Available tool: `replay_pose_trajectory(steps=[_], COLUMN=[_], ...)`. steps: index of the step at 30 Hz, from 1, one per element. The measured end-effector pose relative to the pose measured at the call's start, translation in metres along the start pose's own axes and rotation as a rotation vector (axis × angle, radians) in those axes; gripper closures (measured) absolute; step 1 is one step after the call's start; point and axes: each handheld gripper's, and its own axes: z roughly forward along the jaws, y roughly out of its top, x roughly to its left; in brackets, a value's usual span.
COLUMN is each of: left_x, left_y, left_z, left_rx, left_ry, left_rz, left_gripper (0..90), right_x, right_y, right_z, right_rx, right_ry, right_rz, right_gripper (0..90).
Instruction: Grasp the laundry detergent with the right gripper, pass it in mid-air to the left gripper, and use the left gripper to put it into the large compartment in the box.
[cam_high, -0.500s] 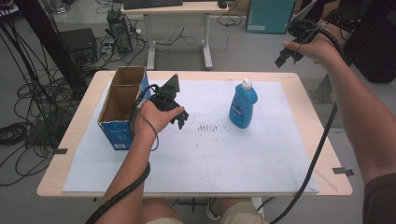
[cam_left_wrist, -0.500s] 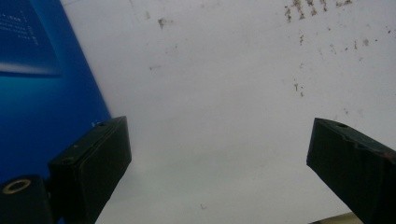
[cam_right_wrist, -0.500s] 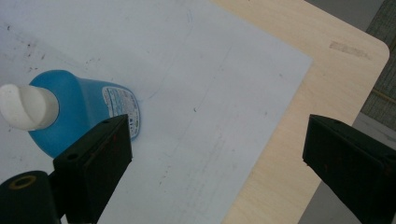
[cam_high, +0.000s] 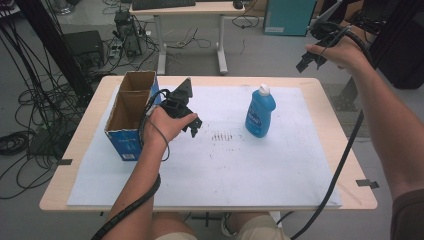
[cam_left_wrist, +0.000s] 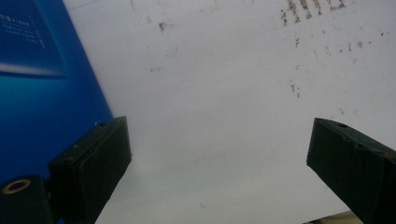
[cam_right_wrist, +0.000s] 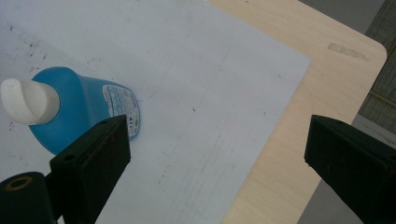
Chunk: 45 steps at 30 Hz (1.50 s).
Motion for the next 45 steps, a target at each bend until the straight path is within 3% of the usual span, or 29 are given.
replay_pose_trajectory(steps=[14,18,34,45], left_x=[-0.004,-0.007,-0.008,-0.006], left_y=[-0.004,-0.005,-0.007,-0.011], left_z=[-0.007,-0.007,-0.003,-0.001], left_rx=[-0.023,-0.025,-0.026,-0.036], left_ry=[-0.001,-0.002,-0.018,-0.021], left_rz=[0.002,0.011,0.023,0.016], left_gripper=[6.8,6.7,6.7,6.7], right_x=[0.005,0.007,0.003,0.014], right_y=[-0.011,-0.022,-0.064,-0.103], right_z=[-0.007,-0.004,-0.002,0.021], right_rx=[-0.051,-0.059,-0.099,-0.139], right_ry=[0.014,0.024,0.046,0.079], right_rz=[-0.060,-0.078,-0.066,-0.112], right_gripper=[4.2,4.3,4.4,4.4])
